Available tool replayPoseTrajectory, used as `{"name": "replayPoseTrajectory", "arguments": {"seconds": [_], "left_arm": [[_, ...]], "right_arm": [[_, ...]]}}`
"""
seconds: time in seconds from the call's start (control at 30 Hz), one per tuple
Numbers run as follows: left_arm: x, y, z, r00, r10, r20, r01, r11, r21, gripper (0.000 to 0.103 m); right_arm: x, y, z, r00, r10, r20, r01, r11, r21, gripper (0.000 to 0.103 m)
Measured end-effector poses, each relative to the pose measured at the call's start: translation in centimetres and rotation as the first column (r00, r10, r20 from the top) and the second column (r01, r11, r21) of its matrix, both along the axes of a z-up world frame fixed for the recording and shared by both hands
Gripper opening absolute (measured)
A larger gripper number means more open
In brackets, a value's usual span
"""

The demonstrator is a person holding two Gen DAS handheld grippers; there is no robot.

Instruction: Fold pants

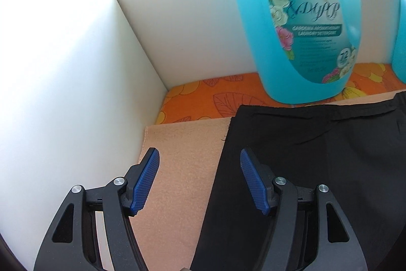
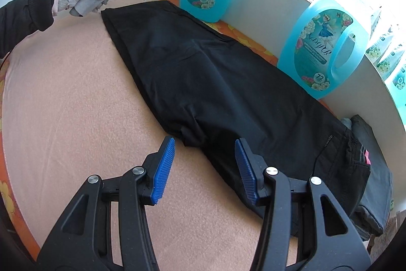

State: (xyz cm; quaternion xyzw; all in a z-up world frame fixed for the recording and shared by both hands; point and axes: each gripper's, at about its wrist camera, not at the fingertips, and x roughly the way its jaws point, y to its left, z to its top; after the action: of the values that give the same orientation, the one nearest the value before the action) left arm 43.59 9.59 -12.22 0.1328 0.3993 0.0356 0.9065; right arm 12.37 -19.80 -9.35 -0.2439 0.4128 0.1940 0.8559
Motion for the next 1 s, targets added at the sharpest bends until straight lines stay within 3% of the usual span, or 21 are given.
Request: {"name": "replayPoseTrajectory", "arguments": {"seconds": [0.1, 0.17, 0.23, 0.4, 0.47, 0.5, 0.57, 0.67, 0.8, 0.9, 1.0], "left_arm": [[-3.4, -1.4, 1.3, 0.995, -0.101, 0.019, 0.102, 0.994, -0.046, 0.066], [-6.1, -2.9, 1.7, 0.983, -0.182, 0.018, 0.183, 0.982, -0.037, 0.066], [-8.5, -4.4, 1.7, 0.966, -0.257, 0.008, 0.258, 0.965, -0.039, 0.066], [-13.7, -8.4, 1.7, 0.913, -0.407, -0.029, 0.4, 0.907, -0.132, 0.066], [-15.0, -9.8, 1.5, 0.893, -0.45, -0.03, 0.443, 0.888, -0.124, 0.066], [-15.6, -11.0, 1.6, 0.885, -0.464, -0.032, 0.458, 0.882, -0.111, 0.066], [-16.0, -12.3, 1.7, 0.866, -0.498, -0.033, 0.492, 0.863, -0.114, 0.066], [-17.2, -14.0, 1.9, 0.839, -0.544, -0.034, 0.535, 0.834, -0.131, 0.066], [-19.5, -16.8, 2.0, 0.765, -0.644, -0.022, 0.634, 0.758, -0.151, 0.066], [-21.0, -20.0, 1.9, 0.7, -0.714, -0.024, 0.707, 0.697, -0.123, 0.066], [-21.6, -23.0, 1.5, 0.646, -0.763, -0.034, 0.755, 0.645, -0.12, 0.066]], "right_arm": [[-0.2, -0.1, -1.1, 1.0, 0.001, -0.029, 0.0, 1.0, 0.009, 0.051], [0.1, 0.0, -1.6, 0.999, -0.004, -0.041, 0.005, 0.999, 0.038, 0.051], [0.7, 0.4, -1.9, 0.999, -0.012, -0.05, 0.015, 0.998, 0.057, 0.051], [2.9, 0.4, -3.1, 0.99, -0.091, -0.111, 0.101, 0.991, 0.086, 0.051], [3.7, 0.2, -3.4, 0.983, -0.12, -0.137, 0.137, 0.983, 0.124, 0.05], [4.0, 0.1, -3.5, 0.98, -0.133, -0.147, 0.155, 0.977, 0.144, 0.046], [4.3, 0.1, -3.5, 0.976, -0.155, -0.156, 0.18, 0.971, 0.159, 0.025], [4.1, -0.8, -2.4, 0.971, -0.153, -0.184, 0.196, 0.95, 0.242, 0.015], [3.1, -3.0, -0.2, 0.969, -0.106, -0.224, 0.193, 0.891, 0.411, 0.016], [1.8, -4.8, 0.6, 0.969, -0.101, -0.223, 0.193, 0.876, 0.443, 0.02], [0.3, -7.1, 1.1, 0.959, -0.208, -0.19, 0.27, 0.871, 0.411, 0.042]]}}
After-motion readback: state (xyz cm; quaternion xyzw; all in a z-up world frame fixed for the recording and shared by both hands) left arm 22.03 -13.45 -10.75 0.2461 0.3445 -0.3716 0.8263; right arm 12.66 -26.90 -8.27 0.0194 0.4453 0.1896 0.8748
